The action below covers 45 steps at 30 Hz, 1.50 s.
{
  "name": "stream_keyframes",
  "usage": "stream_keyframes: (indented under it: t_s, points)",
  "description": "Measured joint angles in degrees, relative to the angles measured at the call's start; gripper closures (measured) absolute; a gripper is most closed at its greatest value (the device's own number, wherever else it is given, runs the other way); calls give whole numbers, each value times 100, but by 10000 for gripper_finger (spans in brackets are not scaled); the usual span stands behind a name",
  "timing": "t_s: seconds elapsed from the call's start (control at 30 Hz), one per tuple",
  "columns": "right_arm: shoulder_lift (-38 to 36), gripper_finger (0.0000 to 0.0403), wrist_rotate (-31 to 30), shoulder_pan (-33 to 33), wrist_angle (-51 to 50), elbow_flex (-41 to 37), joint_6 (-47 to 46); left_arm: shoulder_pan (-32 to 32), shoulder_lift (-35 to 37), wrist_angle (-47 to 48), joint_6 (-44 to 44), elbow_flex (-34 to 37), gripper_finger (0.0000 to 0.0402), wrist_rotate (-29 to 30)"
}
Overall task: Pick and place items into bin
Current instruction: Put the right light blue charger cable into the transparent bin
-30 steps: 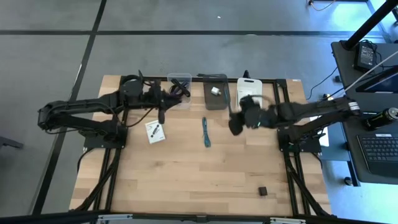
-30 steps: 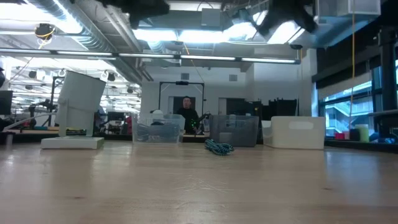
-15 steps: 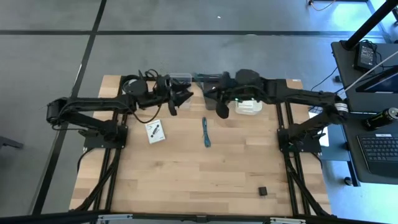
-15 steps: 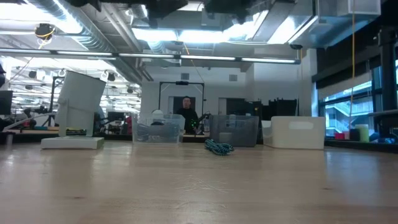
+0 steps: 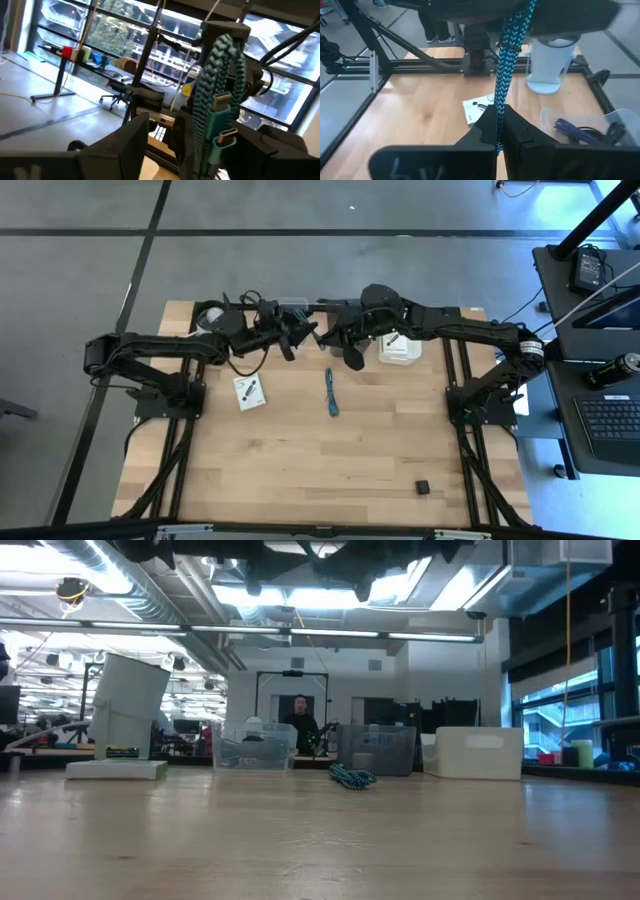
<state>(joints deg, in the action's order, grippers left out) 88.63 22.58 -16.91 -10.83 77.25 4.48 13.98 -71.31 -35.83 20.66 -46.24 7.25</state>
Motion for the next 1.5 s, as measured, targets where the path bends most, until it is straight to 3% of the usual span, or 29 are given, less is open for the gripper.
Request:
stream_keyframes:
  t_s: [0.17, 0.37, 0.63, 0.8, 1.03, 1.27, 1.5]
  points:
    - [-20, 396, -1, -95, -22, 0, 54, 0, 0, 4, -3, 0, 260, 288]
    - [-23, 395, -25, -141, -52, 0, 54, -7, 9, 94, -82, 0, 378, 334]
    - [-20, 355, -649, -166, 26, 0, -128, 274, 11, 192, 266, 0, 386, 348]
    - [-20, 305, -706, -280, 172, 0, -523, 936, 26, 350, 418, -27, 388, -397]
    - [-20, 251, -689, -640, 186, 0, -1419, 2205, 26, 2238, 552, -573, 388, -1546]
    - [-20, 238, -1231, -729, 170, 0, -2059, 3136, -181, 4080, 250, -756, 389, -1920]
    - [-20, 238, -1460, -712, 162, 0, -2512, 3683, -1055, 4669, 428, -756, 389, -2561]
